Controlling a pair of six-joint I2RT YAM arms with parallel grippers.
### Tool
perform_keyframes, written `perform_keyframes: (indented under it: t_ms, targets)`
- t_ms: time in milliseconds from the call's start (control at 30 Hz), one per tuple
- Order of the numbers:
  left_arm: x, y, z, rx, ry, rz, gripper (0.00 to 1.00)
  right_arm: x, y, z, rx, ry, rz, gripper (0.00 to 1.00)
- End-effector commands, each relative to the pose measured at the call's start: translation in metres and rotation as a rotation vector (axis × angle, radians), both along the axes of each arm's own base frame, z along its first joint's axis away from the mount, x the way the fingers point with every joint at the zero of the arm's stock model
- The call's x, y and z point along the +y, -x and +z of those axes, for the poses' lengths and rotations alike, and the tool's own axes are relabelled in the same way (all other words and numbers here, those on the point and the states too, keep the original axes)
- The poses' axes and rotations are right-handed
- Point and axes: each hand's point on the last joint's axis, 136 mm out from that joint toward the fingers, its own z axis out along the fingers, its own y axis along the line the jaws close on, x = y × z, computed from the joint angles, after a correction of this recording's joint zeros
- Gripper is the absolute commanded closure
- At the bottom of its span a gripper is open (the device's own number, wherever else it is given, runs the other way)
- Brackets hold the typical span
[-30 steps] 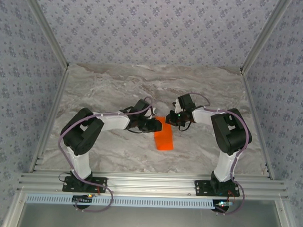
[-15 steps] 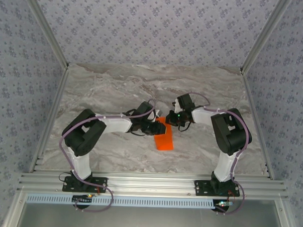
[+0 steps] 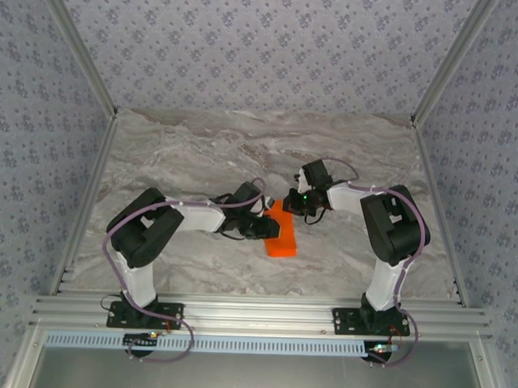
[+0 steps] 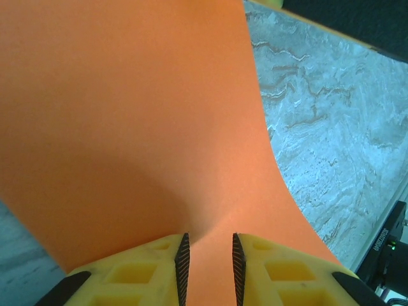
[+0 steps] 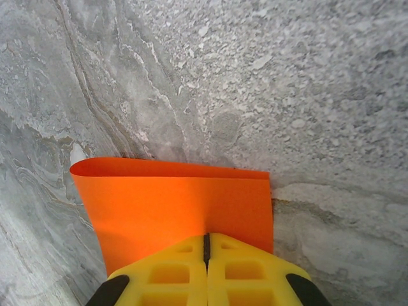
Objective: Fold a paper plane with a square sheet of paper (fold left side to right side)
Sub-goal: First fold the square sheet of paper in half at the center of the table.
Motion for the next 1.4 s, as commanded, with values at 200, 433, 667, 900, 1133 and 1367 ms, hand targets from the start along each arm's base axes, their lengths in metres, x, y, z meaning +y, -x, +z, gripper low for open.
perform_keyframes:
  t_ms: [200,433,667,900,1133,1367]
  targets:
    - [0.015,0.035,-0.014,0.016,-0.085,-0.066,0.74,-0.024,0.035,-0.045,0.162,0.155,-0.005,0.96]
    - [0.017,0.053,-0.008,0.003,-0.094,-0.121,0.74,-0.022,0.036,-0.046,0.168,0.154,-0.002,0.96]
    - [0.018,0.069,-0.011,0.027,-0.096,-0.177,0.74,-0.022,0.038,-0.047,0.173,0.156,0.000,0.96]
    - [0.020,0.085,-0.014,0.046,-0.105,-0.205,0.74,-0.022,0.038,-0.047,0.174,0.156,0.000,0.96]
    - [0.026,0.095,-0.015,0.056,-0.108,-0.207,0.74,-0.022,0.039,-0.049,0.177,0.158,0.000,0.96]
    - [0.026,0.100,-0.012,0.052,-0.101,-0.214,0.74,-0.022,0.039,-0.049,0.177,0.156,0.001,0.96]
